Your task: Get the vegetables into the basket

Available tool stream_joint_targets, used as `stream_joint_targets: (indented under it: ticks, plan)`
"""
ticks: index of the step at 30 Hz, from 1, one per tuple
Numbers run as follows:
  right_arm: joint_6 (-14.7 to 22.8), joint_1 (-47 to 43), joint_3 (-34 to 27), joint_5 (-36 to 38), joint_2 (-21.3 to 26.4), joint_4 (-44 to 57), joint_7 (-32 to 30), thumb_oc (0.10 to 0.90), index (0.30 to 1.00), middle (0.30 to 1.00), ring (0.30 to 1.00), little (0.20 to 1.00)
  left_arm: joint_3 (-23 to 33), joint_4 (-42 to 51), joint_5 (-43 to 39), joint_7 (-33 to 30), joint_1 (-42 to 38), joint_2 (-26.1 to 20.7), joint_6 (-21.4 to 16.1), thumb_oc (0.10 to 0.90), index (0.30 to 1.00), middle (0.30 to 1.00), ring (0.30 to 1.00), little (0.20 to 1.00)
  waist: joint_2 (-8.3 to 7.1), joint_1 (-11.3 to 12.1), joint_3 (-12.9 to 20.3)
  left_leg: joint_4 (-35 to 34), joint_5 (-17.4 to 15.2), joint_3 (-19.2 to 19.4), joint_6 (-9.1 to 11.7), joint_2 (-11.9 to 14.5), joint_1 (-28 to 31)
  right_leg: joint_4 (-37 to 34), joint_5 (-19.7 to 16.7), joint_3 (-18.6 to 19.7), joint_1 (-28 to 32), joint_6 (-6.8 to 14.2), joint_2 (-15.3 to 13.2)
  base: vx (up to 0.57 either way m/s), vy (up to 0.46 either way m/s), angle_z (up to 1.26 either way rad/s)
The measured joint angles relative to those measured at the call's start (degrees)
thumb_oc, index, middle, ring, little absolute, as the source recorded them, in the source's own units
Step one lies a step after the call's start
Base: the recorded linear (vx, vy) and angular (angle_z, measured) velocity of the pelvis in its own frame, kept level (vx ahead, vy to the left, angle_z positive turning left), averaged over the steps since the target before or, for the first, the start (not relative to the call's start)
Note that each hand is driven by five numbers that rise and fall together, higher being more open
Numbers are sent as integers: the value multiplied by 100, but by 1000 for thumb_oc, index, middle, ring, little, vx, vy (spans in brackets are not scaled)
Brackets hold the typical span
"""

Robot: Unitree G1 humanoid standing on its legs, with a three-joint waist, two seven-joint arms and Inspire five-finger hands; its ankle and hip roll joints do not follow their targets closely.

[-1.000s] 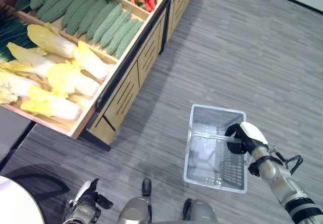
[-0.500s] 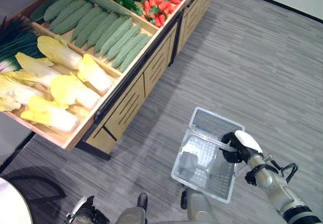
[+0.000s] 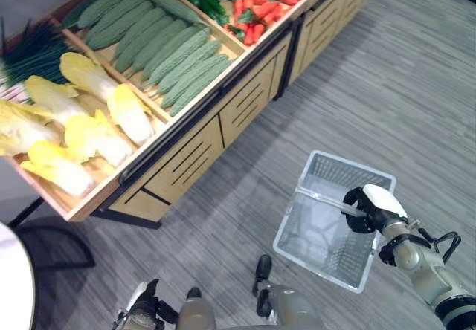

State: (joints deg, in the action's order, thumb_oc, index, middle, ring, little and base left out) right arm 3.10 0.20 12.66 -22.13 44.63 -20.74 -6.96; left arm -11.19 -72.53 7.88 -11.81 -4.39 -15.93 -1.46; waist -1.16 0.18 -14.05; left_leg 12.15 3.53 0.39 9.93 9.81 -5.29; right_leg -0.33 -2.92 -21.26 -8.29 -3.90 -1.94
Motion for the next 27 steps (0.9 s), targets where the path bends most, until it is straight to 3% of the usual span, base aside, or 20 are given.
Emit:
stream_joint_targets:
  ticks: [1, 2, 3, 6, 8, 12, 14, 16, 20, 24, 26, 27]
  plan:
    - [-17, -14, 0, -1, 11, 0, -2, 400, 300, 300, 300, 300, -44, 59, 0, -5, -2, -1, 0, 900, 1000, 1000, 1000, 1000, -78, 40, -59, -200, -105, 98, -2, -68, -31, -145, -39, 0, 47, -25, 7, 157, -33, 37]
    - [-27, -28, -16, 1, 7, 0, -12, 400, 300, 300, 300, 300, -43, 111, 1, 10, -5, 3, -10, 900, 1000, 1000, 1000, 1000, -27, 55, -92, -438, -132, 217, -54, -156, -97, -260, -101, -17, 93, 26, 10, 81, 5, 25]
    - [-27, -29, -15, -1, -2, 1, -14, 400, 300, 300, 300, 300, -38, 162, 0, 15, 5, 9, -14, 900, 1000, 1000, 1000, 1000, -77, 69, -146, -648, -126, 289, -51, -223, -200, -317, -98, -44, 120, 42, 23, 209, 21, 36]
    - [-44, -2, -8, -2, -140, -12, -18, 400, 300, 300, 300, 300, -47, 247, 2, 49, 34, 16, -4, 900, 1000, 1000, 1000, 1000, -31, 188, -175, -1119, 79, 775, -153, -246, -745, -464, -114, -54, 165, 84, 133, 185, 38, 7]
    - [-40, -11, 1, -2, -222, -14, -17, 400, 300, 300, 300, 300, -46, 210, 4, 79, 34, 39, 11, 900, 1000, 1000, 1000, 1000, -36, 280, -244, -1298, 332, 777, -184, -197, -1025, -462, -87, -16, 241, 88, 221, 274, 122, -24]
    - [-39, 79, 8, -3, -263, -18, -8, 400, 300, 300, 300, 300, -25, 176, 5, 111, 215, 54, 45, 900, 1000, 1000, 1000, 1000, -25, 357, -283, -1286, 592, 820, -327, -126, -891, -462, 38, 134, 625, 196, 292, 191, 161, -33]
    - [-35, 117, -2, -7, -263, -16, -12, 400, 300, 300, 300, 300, -2, 129, 7, 112, 271, 55, 46, 900, 1000, 1000, 1000, 1000, 46, 317, -236, -1331, 630, 812, -557, -145, -624, -341, 138, 280, 755, 363, 272, 185, 239, -26]
    - [-31, 212, -11, -30, -308, -10, -10, 400, 300, 300, 300, 300, 13, 112, 7, 110, 99, 20, 48, 900, 1000, 1000, 1000, 1000, -48, 293, -237, -1416, 642, 838, -764, -373, -549, -88, 253, 285, 677, 520, 30, 97, 166, 13]
    - [-23, 158, 18, -52, -561, -96, 18, 400, 300, 300, 300, 300, 6, 462, 9, 66, -52, -171, -17, 900, 1000, 1000, 1000, 1000, -142, 397, -204, -1420, 415, 944, -1080, -752, -393, 438, 397, 769, 540, 742, -430, 97, 215, 5]
    - [12, -201, 205, -55, -705, -241, 25, 400, 300, 300, 300, 300, 10, 477, 9, 47, -140, -470, -14, 900, 1000, 1000, 1000, 1000, -274, 456, -181, -1506, 306, 1079, -1215, -896, -248, 563, 335, 845, 516, 898, -588, 78, 181, -14]
    - [-9, -192, 220, -56, -766, -582, 19, 400, 300, 300, 300, 300, -20, 392, 9, 48, -111, -602, -2, 900, 1000, 1000, 1000, 1000, -397, 470, -91, -1595, 177, 1027, -1318, -923, -89, 1449, 393, 948, 227, 1019, -681, 202, 197, 8]
    - [7, -138, 250, -62, -779, -663, 15, 400, 300, 300, 300, 300, -66, 330, 11, 47, -131, -612, -3, 900, 1000, 1000, 1000, 1000, -430, 439, -73, -1601, 60, 907, -1370, -944, -71, 2041, 413, 1199, -50, 1039, -675, 212, 115, 24]
